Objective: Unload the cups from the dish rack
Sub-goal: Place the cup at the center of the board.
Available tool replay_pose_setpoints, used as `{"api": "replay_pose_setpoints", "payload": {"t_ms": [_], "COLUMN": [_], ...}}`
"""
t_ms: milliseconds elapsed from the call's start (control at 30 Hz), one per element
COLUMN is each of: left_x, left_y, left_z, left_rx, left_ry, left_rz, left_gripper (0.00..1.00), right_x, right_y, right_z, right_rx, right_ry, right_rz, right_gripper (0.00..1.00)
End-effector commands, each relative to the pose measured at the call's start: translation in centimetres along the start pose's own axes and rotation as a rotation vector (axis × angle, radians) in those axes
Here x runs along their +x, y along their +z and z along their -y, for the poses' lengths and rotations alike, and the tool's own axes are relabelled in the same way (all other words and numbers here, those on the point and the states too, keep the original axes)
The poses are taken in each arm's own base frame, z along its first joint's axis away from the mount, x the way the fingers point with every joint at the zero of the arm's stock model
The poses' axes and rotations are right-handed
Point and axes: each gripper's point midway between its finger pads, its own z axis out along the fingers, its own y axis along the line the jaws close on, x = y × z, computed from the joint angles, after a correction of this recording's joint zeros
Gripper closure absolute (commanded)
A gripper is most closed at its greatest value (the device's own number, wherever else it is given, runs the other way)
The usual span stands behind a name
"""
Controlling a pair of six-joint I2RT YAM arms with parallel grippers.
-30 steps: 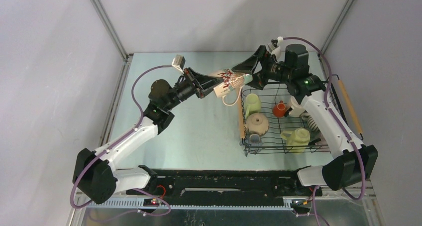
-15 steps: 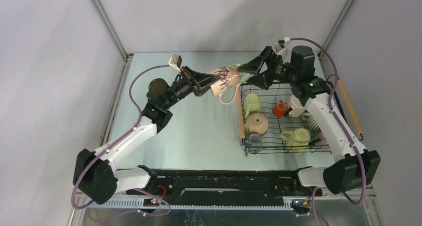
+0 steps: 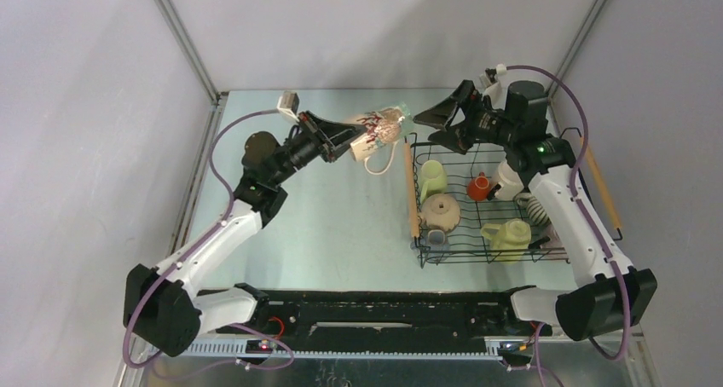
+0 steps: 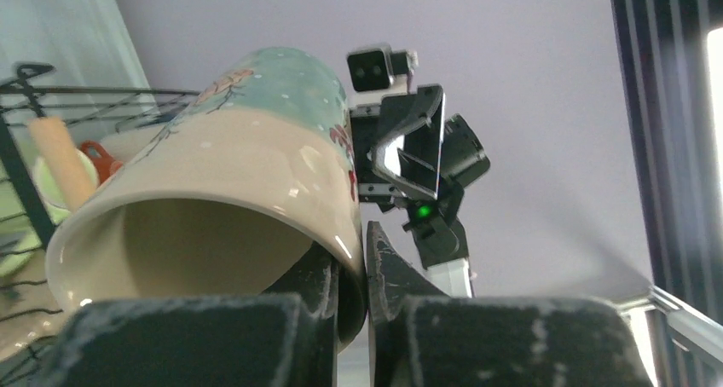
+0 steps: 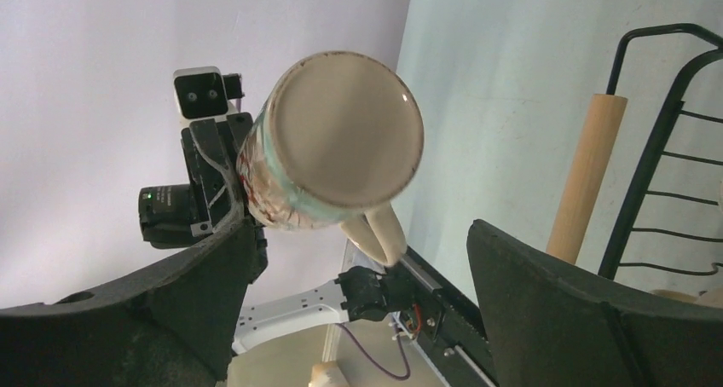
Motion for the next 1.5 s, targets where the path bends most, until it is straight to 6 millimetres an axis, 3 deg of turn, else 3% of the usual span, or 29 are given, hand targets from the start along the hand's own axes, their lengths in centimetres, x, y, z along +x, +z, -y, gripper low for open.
{"api": "replay_pose_setpoints", "payload": {"t_ms": [0, 267, 567, 800, 1467], "left_x": [-2.2, -6.8, -12.9, -16.4, -22.2], "left_y": [-2.1, -4.2, -7.4, -8.7, -12.4], "left_z": [7.8, 3.5, -3.2, -7.1, -17.4], "left_rx": [0.165, -0.133, -0.503, -0.783, -1.339], "left_ry": [0.207, 0.388, 0.534, 0.633, 0.716], "left_rz": [0.071, 0.14, 0.193, 0.168, -0.073], "left_gripper": [1.0, 1.0, 1.0, 1.0, 1.0], "right_x": [-0.2, 0.0, 1.2, 1.9, 4.1], "right_y": [-1.6, -3.3, -4.3, -5.1, -4.6], "right_z": [-0.3, 0.5, 2.2, 2.7, 3.9], "right_rx": [0.024, 0.099, 0.185, 0.222, 0.251], "right_ry": [-0.076, -0.145, -0.208, -0.258, -0.327], "right_rz": [0.056, 0.099, 0.073, 0.066, -0.037], "right_gripper": [0.0, 0.0, 0.0, 0.0, 0.0]}}
